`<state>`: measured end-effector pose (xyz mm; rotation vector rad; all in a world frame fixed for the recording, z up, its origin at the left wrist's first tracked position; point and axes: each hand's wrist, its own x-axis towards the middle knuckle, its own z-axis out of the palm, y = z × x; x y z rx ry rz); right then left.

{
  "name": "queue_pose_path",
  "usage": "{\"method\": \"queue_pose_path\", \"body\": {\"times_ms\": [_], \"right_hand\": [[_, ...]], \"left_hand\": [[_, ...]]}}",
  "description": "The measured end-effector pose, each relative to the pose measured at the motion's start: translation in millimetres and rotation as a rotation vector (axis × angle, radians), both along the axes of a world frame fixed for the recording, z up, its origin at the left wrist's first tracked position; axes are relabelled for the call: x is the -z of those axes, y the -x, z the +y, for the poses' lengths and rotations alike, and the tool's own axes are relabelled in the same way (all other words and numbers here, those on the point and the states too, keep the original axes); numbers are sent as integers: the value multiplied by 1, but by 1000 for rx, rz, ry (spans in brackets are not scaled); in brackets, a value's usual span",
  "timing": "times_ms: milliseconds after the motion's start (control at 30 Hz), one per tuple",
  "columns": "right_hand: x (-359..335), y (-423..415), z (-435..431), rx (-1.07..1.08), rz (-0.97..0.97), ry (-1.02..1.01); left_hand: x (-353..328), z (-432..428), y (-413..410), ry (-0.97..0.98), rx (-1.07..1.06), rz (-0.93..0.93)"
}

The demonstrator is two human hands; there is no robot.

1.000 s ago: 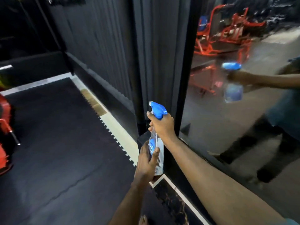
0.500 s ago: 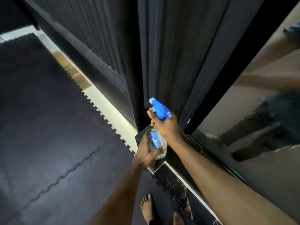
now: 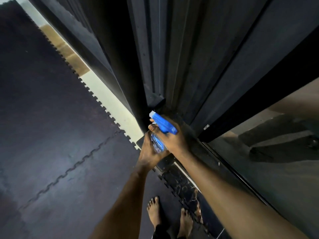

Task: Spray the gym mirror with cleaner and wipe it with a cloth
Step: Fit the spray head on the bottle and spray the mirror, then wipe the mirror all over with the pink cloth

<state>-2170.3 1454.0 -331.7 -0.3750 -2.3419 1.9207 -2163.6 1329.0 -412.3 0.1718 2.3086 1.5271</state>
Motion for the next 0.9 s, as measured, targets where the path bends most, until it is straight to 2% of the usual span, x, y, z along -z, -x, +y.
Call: {"method": "queue_pose_path", "body": {"times_ms": [167, 333, 533, 700, 900], "right_hand": [[8, 3, -3, -9, -37, 60], [7, -3, -2, -26, -104, 27], [-13, -19, 16, -75, -176, -28], [-59, -40, 36, -135, -34, 18], [-139, -64, 26, -117, 128, 24]], "left_hand": [[5, 1, -1, -10, -23, 10], [0, 2, -5, -58, 1, -22], [-30, -2, -14, -6, -19, -64], [-87, -20, -27, 115, -106, 79], [-183, -32, -60, -10, -306, 222]]}}
